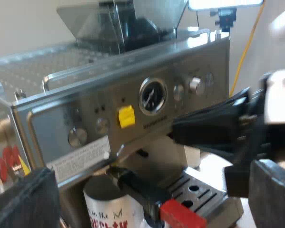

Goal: Place mug into machine

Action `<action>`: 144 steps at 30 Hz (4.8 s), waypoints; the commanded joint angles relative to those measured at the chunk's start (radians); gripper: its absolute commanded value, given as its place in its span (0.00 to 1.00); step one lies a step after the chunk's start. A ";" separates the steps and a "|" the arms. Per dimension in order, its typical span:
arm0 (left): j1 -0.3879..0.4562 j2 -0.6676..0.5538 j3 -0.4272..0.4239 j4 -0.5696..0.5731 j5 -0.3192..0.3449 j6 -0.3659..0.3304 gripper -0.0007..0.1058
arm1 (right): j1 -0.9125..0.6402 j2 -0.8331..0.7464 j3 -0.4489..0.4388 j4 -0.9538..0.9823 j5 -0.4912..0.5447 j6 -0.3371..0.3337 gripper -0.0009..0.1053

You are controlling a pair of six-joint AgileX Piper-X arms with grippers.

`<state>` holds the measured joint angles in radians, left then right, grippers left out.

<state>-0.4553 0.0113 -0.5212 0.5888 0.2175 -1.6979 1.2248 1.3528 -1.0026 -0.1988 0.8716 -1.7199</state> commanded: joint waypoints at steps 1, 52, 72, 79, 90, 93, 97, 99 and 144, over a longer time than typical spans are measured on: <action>-0.004 -0.007 -0.011 -0.015 0.004 -0.003 0.77 | -0.035 0.034 -0.050 -0.004 -0.035 -0.012 0.01; -0.004 0.033 -0.011 -0.013 -0.002 -0.197 0.77 | -0.016 -0.205 -0.150 0.738 -0.165 0.041 0.60; 0.443 0.426 -0.210 -0.146 0.067 -0.317 0.77 | -0.896 -0.520 -0.138 0.975 -0.597 0.012 0.59; 0.459 0.394 -0.217 -0.082 0.067 -0.249 0.77 | -1.192 -0.593 -0.138 1.024 -0.709 -0.067 0.59; 0.459 0.205 -0.217 0.182 -0.044 -0.149 0.77 | -1.312 -0.865 -0.037 1.077 -0.786 -0.079 0.59; 0.459 0.122 -0.217 0.271 -0.112 -0.129 0.77 | -1.296 -0.962 -0.001 1.114 -0.787 -0.079 0.59; 0.459 -0.014 -0.217 0.387 -0.170 -0.068 0.77 | -1.279 -1.143 0.066 1.191 -0.787 -0.103 0.59; 0.459 -0.066 -0.217 0.426 -0.185 -0.066 0.77 | -1.280 -1.205 0.091 1.234 -0.784 -0.103 0.59; 0.463 -0.165 0.041 0.366 -0.145 -0.003 0.77 | -1.277 -1.404 0.478 1.222 -0.832 -0.087 0.59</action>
<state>0.0062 -0.0117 -0.4793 0.9664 0.0682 -1.6993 -0.0516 -0.0053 -0.5172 1.0296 0.0434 -1.8064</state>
